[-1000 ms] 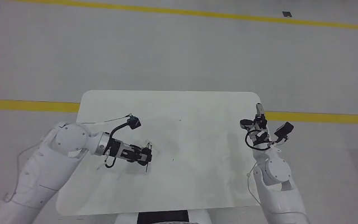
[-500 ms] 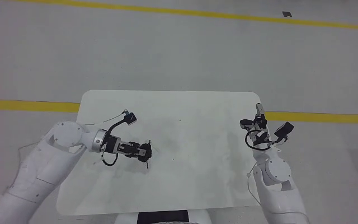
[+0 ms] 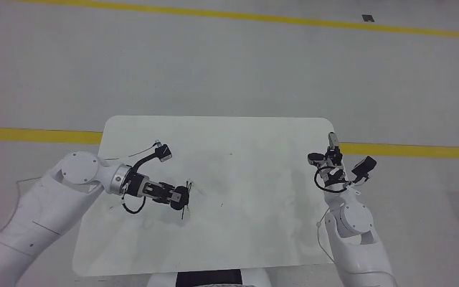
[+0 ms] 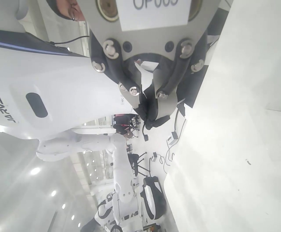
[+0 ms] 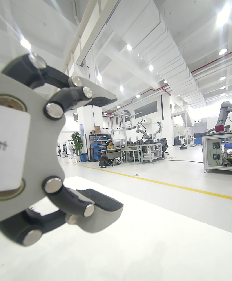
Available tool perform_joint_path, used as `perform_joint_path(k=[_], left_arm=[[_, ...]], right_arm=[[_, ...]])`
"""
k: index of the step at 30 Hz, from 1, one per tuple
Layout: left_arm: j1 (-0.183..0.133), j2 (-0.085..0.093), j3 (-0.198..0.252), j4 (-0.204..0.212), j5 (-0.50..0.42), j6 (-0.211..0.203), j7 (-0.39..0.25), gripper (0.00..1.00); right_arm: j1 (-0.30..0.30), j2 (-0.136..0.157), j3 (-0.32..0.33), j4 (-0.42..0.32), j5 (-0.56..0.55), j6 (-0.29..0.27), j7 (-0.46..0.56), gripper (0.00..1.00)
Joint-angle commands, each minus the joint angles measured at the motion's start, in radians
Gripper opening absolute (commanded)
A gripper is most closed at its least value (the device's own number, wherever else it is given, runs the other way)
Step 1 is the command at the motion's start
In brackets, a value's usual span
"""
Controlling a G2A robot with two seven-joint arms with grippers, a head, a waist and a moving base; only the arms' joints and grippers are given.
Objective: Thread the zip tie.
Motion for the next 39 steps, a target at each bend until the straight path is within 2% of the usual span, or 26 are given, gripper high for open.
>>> perform_joint_path(k=[1, 9, 15, 21, 27, 29, 30, 39], left_arm=[[0.0, 0.0, 0.0, 0.0, 0.0, 0.0, 0.0, 0.0], [0.0, 0.0, 0.0, 0.0, 0.0, 0.0, 0.0, 0.0], [0.0, 0.0, 0.0, 0.0, 0.0, 0.0, 0.0, 0.0], [0.0, 0.0, 0.0, 0.0, 0.0, 0.0, 0.0, 0.0], [0.0, 0.0, 0.0, 0.0, 0.0, 0.0, 0.0, 0.0], [0.0, 0.0, 0.0, 0.0, 0.0, 0.0, 0.0, 0.0], [0.0, 0.0, 0.0, 0.0, 0.0, 0.0, 0.0, 0.0], [0.0, 0.0, 0.0, 0.0, 0.0, 0.0, 0.0, 0.0]], right_arm=[[0.0, 0.0, 0.0, 0.0, 0.0, 0.0, 0.0, 1.0], [0.0, 0.0, -0.001, 0.0, -0.003, 0.0, 0.003, 1.0], [0.023, -0.004, -0.087, -0.034, -0.088, -0.005, 0.096, 1.0], [0.115, -0.011, -0.223, -0.035, -0.206, 0.012, 0.214, 1.0], [0.243, -0.028, -0.352, 0.034, -0.241, 0.028, 0.298, 1.0], [0.277, -0.032, -0.382, 0.054, -0.25, 0.02, 0.326, 1.0], [0.292, -0.032, -0.395, 0.061, -0.265, -0.006, 0.362, 1.0], [0.292, -0.032, -0.395, 0.061, -0.265, -0.006, 0.362, 1.0]])
